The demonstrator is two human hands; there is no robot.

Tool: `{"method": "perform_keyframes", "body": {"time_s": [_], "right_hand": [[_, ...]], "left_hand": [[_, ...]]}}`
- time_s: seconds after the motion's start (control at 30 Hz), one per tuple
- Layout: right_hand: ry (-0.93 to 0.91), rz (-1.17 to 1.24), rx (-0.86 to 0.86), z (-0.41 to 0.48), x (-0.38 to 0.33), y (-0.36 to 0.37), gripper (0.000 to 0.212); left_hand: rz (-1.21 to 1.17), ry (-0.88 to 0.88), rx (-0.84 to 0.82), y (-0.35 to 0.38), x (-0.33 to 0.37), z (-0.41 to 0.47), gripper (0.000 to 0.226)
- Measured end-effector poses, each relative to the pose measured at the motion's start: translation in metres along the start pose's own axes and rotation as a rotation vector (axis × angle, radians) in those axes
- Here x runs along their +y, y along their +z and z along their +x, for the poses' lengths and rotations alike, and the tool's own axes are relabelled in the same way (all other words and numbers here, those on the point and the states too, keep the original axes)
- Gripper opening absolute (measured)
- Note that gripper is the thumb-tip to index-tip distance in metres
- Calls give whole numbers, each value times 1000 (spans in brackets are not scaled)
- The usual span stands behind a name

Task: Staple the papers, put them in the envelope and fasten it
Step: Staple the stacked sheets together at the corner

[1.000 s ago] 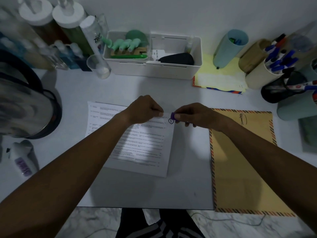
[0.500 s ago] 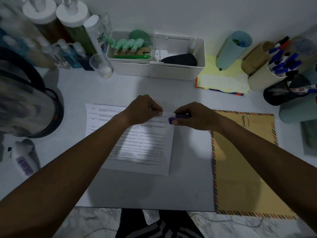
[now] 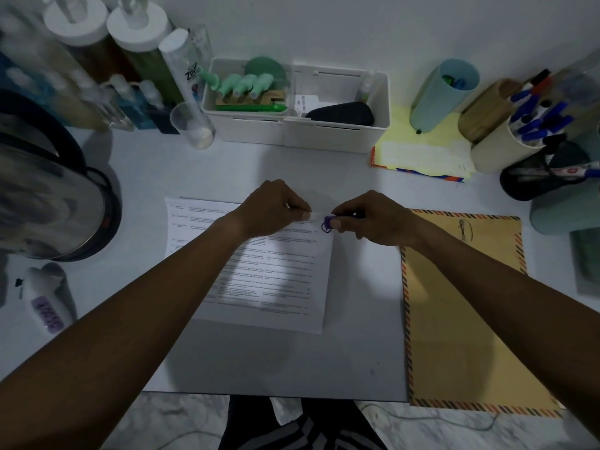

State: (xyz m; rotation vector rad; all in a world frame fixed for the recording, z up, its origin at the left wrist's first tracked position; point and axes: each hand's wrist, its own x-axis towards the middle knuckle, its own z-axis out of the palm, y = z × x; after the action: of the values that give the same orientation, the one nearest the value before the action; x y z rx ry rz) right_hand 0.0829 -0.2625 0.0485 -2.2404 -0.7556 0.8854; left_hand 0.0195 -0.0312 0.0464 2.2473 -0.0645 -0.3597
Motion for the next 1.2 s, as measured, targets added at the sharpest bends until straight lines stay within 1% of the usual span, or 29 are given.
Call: {"method": "perform_keyframes", "body": {"time_s": [0.13,0.23,0.33,0.4,0.47,0.53,0.57,0.63,0.73,0.77,0.83,0.93,1.03,1.2], "right_hand": [[16,29,90,-1,0,3,23],[30,42,52,-2,-1,5,24],[39,-58,15,-5,-1,4,32],[79,-114,-1,-8,7,0,39],[121,-141,63,-11,22,-7,45],[149,-151,207,-14,39,-15,47],[165,-136,277,-15,46,-20,44],[175,-118,373,-17,59,-32,31],[171,-160,422,-19,81,-52,14],[174,-193,423,-21,88,-58,11],[198,-242,423,-24,103,-68,16],[241,-208,452,-29,113,-75,46],[237,-147,460,-33,120,-73,48],[262,-161,454,-35,134,-67,57]], "left_hand": [[0,5,-16,1,-1,1,18],[2,-7,-26,3,-2,0,19],[12,-33,-9,4,-3,1,20],[25,-60,2,5,-4,2,21],[32,-85,28,8,-6,5,18],[44,-118,56,14,-7,9,14],[58,-134,70,17,-7,12,14],[111,-154,93,24,-6,16,14],[220,-162,128,36,-6,23,16],[246,-161,142,39,-6,24,16],[268,-152,165,44,-7,26,16],[286,-130,184,47,-5,28,17],[327,-149,221,51,4,30,17],[344,-161,255,55,9,33,15]]}}
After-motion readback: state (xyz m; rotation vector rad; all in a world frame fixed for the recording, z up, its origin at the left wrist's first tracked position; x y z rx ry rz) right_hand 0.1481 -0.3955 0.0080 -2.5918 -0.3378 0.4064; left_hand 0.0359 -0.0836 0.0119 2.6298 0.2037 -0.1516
